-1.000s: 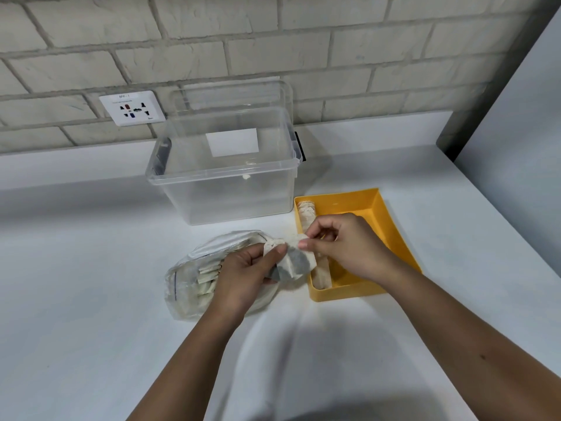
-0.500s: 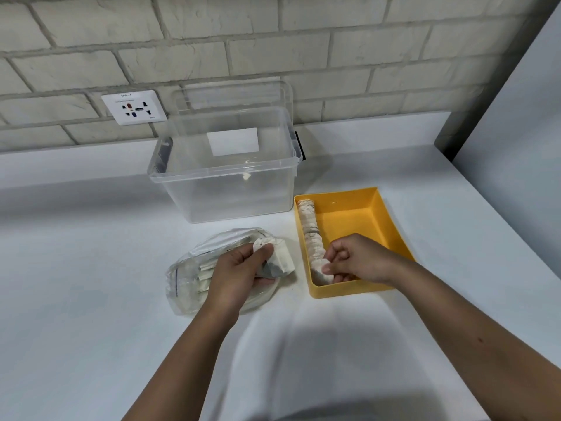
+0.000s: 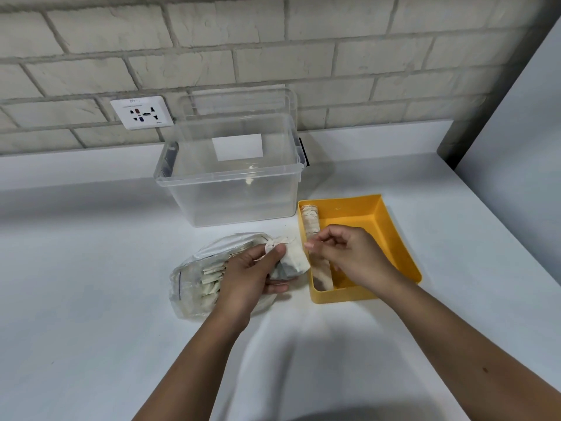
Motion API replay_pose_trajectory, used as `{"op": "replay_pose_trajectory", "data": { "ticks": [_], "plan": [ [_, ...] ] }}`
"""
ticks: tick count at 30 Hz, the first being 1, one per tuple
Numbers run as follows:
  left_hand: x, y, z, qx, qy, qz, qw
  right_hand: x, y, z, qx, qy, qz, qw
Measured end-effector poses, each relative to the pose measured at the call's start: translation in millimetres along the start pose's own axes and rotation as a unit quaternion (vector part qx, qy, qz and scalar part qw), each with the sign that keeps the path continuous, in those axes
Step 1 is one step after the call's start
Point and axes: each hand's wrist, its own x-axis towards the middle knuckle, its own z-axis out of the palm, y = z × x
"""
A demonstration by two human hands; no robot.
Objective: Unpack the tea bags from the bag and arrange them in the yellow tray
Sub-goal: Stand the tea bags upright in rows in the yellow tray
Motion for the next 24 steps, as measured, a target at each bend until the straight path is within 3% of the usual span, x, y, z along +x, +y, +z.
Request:
{"op": "replay_pose_trajectory", "data": {
  "ticks": [8,14,24],
  "plan": [
    [-6.7,3.1,2.0,0.016,-0.043,-0.006,0.999,-6.3,-13.0,7.9,0.020,0.020,-0.007,1.000],
    [-3.9,-3.9,0.7,0.017,-0.015,-0.008,1.000,-6.8,-7.3,-5.3,0.032,0.017,-0.004,0.999],
    [16.0,2.6,9.7,0.045,0.030,0.014,0.998,50.5,38.1,-40.6,-0.021,0.108,0.035,0.993]
  ]
}}
